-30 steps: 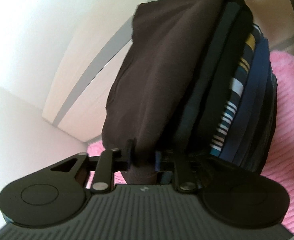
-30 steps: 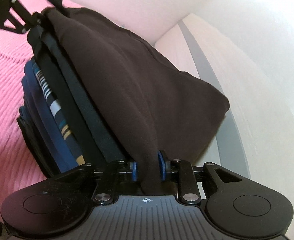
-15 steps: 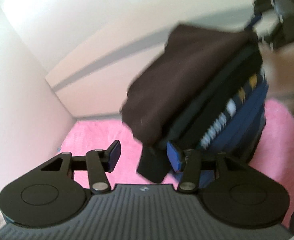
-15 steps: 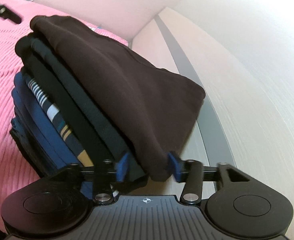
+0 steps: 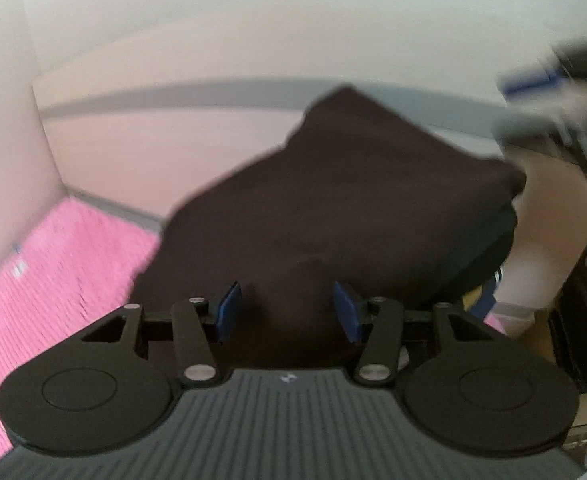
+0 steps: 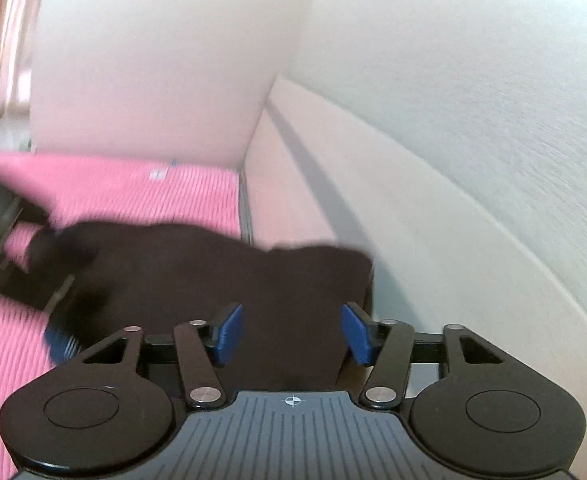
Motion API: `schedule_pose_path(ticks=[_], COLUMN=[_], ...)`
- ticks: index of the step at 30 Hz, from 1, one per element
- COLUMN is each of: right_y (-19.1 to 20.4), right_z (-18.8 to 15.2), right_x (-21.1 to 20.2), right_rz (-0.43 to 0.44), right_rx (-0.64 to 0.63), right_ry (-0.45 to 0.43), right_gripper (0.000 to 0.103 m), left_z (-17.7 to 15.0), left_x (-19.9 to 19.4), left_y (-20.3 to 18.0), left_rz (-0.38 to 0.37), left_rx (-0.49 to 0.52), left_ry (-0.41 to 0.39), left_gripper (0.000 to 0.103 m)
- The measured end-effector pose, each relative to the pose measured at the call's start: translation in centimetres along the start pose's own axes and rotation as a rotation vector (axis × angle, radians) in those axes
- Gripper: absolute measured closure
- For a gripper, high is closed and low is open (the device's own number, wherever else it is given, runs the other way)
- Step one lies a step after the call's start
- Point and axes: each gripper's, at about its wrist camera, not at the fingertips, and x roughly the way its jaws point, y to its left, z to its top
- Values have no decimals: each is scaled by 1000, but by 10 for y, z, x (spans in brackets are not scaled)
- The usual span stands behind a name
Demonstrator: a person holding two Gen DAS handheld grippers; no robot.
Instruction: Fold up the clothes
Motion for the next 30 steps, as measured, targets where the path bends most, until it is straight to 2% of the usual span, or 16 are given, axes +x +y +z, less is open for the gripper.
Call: schedule_pose_path(ticks=[3, 5, 8, 11, 15, 17, 21, 25, 26, 28, 30], right_y=[-15, -21, -27, -28, -31, -39, -33, -12, -6, 5, 15], right_z=[23, 27, 9, -20, -23, -19, -12, -26, -29, -36, -43], right_x=[58, 100, 144, 156, 153, 148, 102, 68, 59, 42, 25], right_rz=[37, 51, 39, 31, 38, 57, 33, 71, 80, 100, 120], right_rx=[25, 57, 111, 165, 198, 211, 194, 203, 205, 210, 214], right_ry=[17, 66, 198, 275, 292, 273, 146, 122, 117, 106, 96], right_gripper=[59, 59, 59, 59, 59, 59, 58, 56, 54, 20, 17], left_z=[-11, -15, -18, -16, -13, -11, -9, -14, -16, -23, -32], left_x=[2, 2, 3, 2, 1, 4, 2, -9, -13, -28, -38], left_y=[-2, -4, -11, -9, -8, -10, -8, -5, -5, -1, 6], left_rz=[-2, 8, 27, 30, 29, 33, 31, 41, 55, 93, 122], left_rx=[-61, -83, -68, -77, -58, -36, -32, -63, -71, -110, -181], left_ry=[13, 18, 22, 27, 33, 39, 42, 6, -11, -51, -67], left_gripper=[56, 56, 56, 56, 56, 56, 56, 56, 56, 55, 46])
